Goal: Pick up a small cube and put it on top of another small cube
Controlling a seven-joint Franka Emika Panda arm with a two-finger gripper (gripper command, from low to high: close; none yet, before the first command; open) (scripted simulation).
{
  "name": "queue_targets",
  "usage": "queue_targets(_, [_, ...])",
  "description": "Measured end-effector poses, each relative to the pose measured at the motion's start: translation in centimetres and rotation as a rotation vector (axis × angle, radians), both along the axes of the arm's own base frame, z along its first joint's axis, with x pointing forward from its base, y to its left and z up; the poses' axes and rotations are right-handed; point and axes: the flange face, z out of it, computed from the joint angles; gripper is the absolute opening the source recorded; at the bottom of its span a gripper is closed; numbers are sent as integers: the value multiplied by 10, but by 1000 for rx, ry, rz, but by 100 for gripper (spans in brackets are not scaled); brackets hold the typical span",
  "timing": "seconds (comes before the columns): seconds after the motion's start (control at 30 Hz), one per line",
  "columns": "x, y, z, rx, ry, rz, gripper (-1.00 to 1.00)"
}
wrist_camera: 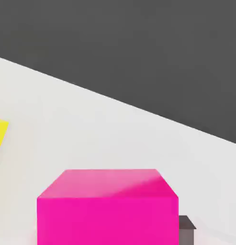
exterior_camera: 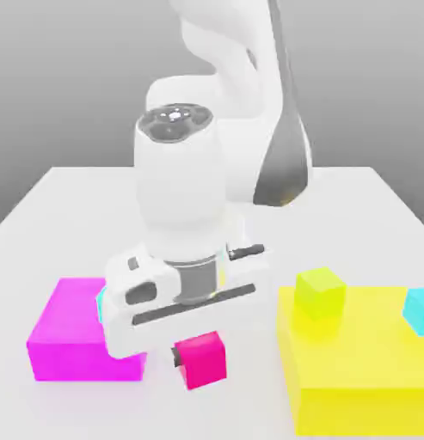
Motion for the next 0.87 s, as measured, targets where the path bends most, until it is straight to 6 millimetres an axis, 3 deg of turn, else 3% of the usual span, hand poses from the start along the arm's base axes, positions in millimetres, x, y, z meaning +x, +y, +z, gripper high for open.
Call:
queue_targets(0.07, [-18,30,15,3,-3,117,-100])
queue_targets(0.37, [-117,119,67,-36,-29,607,-100])
queue_targets(0.43, [-129,127,59,-47,-34,667,-100])
queue_targets(0.57, [-134,129,14,-52,-36,685,-100])
queue_targets(0.6, [-134,129,8,-52,-36,686,100])
queue_targets(0.8, [-134,129,5,-53,-37,686,100])
queue_targets(0.87, [-133,130,19,-54,-37,686,100])
